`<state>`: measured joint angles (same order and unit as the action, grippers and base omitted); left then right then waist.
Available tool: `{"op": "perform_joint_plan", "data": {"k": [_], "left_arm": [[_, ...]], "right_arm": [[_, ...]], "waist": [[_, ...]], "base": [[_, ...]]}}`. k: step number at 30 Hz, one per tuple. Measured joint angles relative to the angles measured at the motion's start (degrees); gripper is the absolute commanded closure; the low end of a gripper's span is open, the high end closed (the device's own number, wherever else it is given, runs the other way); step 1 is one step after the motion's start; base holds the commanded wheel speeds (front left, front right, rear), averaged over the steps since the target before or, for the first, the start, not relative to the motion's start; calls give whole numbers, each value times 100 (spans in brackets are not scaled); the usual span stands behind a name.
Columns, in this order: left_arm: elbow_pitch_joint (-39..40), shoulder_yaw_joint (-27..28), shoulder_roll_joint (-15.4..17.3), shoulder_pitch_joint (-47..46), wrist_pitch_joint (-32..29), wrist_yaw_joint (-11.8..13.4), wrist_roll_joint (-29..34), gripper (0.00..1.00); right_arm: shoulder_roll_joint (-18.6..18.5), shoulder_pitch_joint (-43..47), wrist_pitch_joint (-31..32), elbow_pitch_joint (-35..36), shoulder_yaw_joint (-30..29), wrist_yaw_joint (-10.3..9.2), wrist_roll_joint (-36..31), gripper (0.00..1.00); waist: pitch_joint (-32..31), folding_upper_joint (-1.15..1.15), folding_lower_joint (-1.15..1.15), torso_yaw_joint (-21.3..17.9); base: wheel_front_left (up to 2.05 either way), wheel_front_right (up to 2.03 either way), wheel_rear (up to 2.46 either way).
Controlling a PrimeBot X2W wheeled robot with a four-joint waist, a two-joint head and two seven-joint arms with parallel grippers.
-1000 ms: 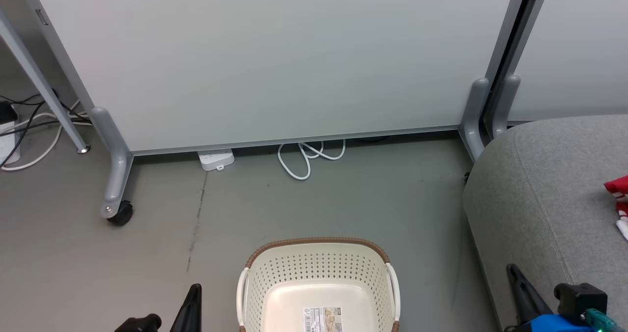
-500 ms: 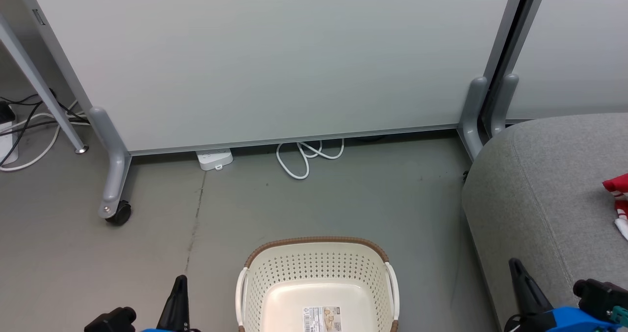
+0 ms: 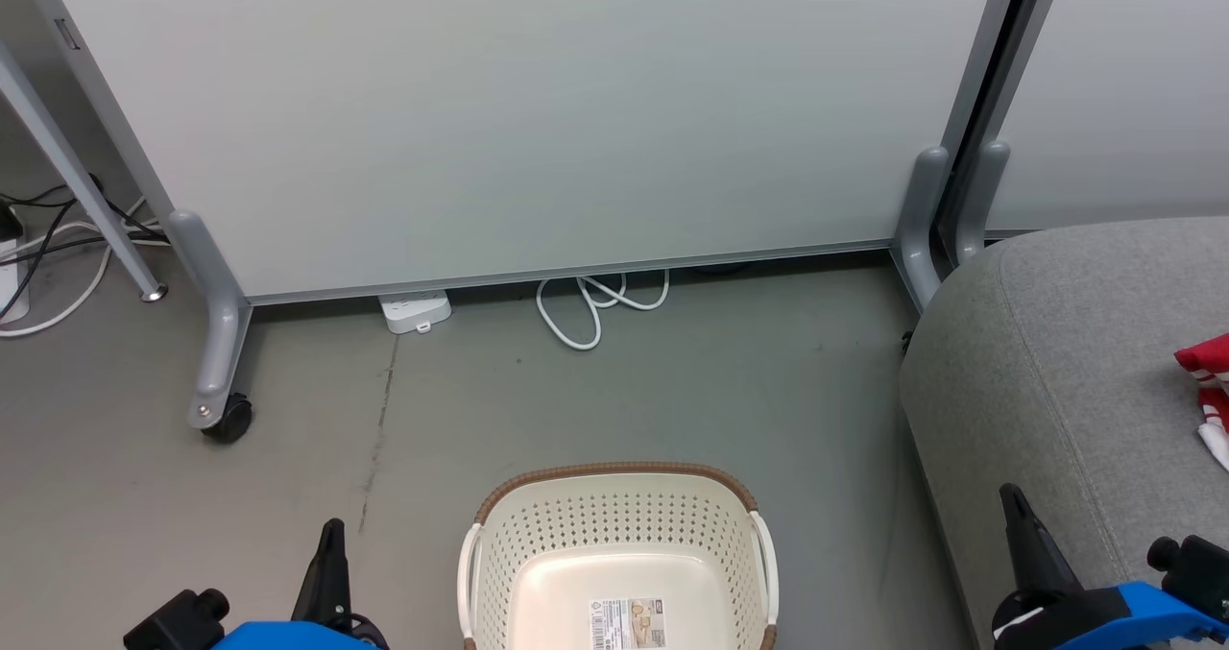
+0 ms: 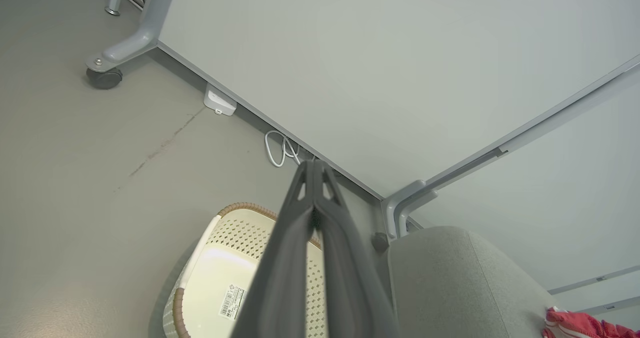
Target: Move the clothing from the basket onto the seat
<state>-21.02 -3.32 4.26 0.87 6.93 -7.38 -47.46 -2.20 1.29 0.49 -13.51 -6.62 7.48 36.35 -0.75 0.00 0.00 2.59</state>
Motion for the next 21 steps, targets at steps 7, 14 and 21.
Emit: {"op": "perform_joint_plan", "data": {"k": [7,14,21], "left_arm": [[87,108,-15,-107,-158,0,-544,100],[147,222,-31,-154,-288,0,-999,100],[222,290,-40,-226,-411,0,-1415,100]], "right_arm": [[-3,-105,75,-5,1,0,681,100],[-5,-153,146,-12,0,0,1248,100],[-10,-229,197,-16,0,0,1745,100]], "waist": [[8,0,0,-22],[14,0,0,-41],[21,0,0,-61]], "base": [[0,0,0],[0,0,0],[0,0,0]]}}
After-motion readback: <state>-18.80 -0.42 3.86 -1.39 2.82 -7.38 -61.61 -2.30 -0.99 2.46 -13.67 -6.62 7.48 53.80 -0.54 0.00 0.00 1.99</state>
